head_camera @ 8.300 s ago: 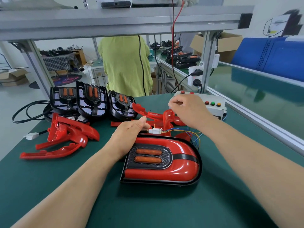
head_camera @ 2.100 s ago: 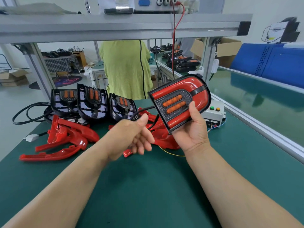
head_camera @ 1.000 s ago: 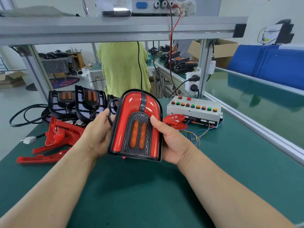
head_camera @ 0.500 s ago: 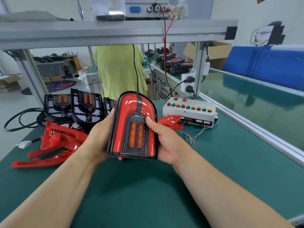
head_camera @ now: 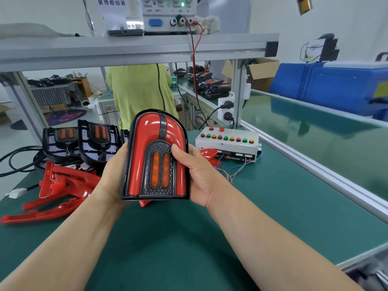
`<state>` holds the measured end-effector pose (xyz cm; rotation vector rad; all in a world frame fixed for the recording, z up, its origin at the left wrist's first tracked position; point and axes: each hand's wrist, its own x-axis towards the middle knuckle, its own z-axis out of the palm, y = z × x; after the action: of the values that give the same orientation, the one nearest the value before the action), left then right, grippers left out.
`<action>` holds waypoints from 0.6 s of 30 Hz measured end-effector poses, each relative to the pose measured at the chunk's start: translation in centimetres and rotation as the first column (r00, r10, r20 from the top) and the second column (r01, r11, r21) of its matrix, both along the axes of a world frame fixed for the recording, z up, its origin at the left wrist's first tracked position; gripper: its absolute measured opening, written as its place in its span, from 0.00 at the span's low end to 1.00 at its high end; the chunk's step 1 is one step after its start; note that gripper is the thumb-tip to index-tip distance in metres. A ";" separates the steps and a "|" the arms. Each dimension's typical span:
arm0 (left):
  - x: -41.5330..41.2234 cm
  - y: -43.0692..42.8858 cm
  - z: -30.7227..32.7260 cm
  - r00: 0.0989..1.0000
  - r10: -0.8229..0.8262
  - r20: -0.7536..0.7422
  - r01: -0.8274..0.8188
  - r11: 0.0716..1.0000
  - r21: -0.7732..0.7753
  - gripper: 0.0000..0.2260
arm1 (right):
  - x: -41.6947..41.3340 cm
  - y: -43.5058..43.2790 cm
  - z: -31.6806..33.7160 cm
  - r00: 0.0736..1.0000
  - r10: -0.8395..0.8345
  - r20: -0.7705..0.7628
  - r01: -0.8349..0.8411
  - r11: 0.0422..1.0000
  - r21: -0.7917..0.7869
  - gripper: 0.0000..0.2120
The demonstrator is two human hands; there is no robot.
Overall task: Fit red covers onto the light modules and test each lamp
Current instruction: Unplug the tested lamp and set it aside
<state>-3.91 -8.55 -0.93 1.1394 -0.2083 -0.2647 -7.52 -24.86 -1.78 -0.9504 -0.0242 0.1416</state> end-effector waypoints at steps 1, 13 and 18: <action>-0.1 -0.1 0.1 1.000 0.001 0.009 -0.001 1.000 0.004 0.21 | -0.2 -0.2 0.1 1.000 0.028 0.004 -0.028 1.000 -0.003 0.33; -1.3 -1.8 2.1 0.997 -0.039 -0.068 0.046 0.994 0.099 0.30 | -1.5 -2.9 1.7 0.999 -0.005 -0.050 0.004 1.000 -0.020 0.15; -3.0 -4.6 2.7 0.995 -0.021 0.101 -0.001 0.977 0.213 0.23 | -2.3 -5.3 3.4 0.982 -0.186 -0.023 0.184 0.980 -0.071 0.17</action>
<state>-6.86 -13.12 1.82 1.3667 -0.2814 -0.2420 -9.82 -30.13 1.61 -1.0138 0.0969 -0.0154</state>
